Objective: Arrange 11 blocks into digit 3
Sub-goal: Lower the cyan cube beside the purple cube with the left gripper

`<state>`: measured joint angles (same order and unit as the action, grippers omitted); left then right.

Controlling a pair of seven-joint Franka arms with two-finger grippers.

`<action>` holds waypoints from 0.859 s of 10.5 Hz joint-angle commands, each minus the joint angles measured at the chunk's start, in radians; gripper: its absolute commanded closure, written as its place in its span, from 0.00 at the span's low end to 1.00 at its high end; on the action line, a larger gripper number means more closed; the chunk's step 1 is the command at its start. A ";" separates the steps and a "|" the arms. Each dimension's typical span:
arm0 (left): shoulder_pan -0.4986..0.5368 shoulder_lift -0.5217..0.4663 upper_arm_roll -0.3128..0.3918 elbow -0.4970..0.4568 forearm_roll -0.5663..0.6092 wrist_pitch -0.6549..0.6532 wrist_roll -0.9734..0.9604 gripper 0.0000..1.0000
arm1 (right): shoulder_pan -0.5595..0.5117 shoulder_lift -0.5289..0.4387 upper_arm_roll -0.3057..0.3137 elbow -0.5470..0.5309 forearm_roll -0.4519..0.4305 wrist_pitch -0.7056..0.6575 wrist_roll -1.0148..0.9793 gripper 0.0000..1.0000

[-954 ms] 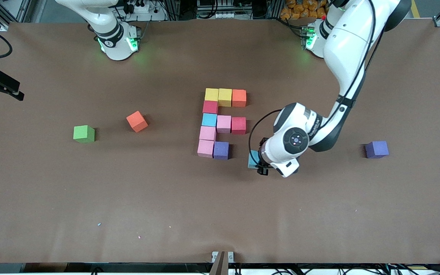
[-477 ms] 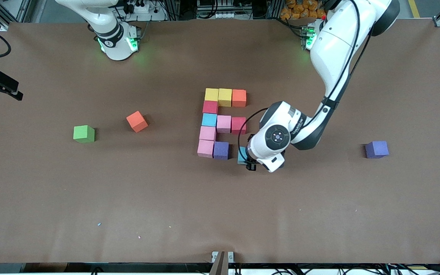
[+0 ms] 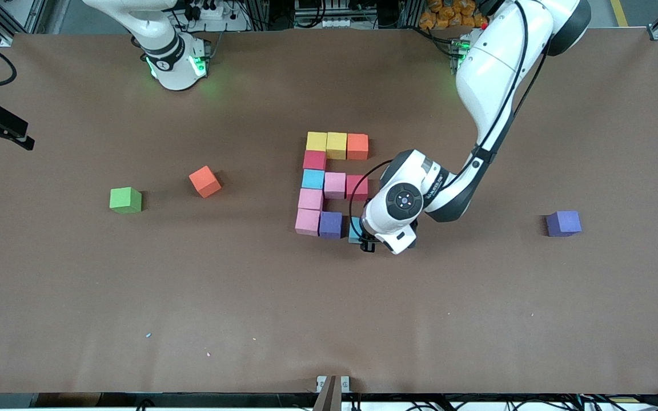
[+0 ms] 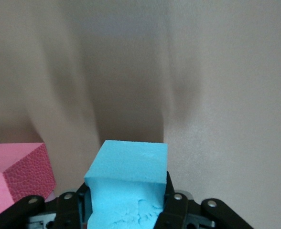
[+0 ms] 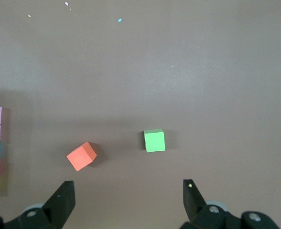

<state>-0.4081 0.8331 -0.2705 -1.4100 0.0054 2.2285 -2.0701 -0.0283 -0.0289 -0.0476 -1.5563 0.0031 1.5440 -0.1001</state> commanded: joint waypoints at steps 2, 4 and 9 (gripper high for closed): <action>-0.028 0.029 0.011 0.009 0.019 0.054 -0.024 1.00 | -0.004 -0.002 0.003 0.007 -0.005 -0.012 -0.007 0.00; -0.029 0.029 0.011 0.009 0.022 0.054 -0.033 1.00 | -0.005 -0.002 0.003 0.008 -0.005 -0.012 -0.009 0.00; -0.023 0.023 0.011 0.000 0.022 0.048 -0.094 0.96 | -0.005 -0.002 0.003 0.007 -0.005 -0.012 -0.009 0.00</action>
<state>-0.4269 0.8609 -0.2651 -1.4105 0.0069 2.2780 -2.1229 -0.0282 -0.0289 -0.0475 -1.5563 0.0031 1.5431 -0.1002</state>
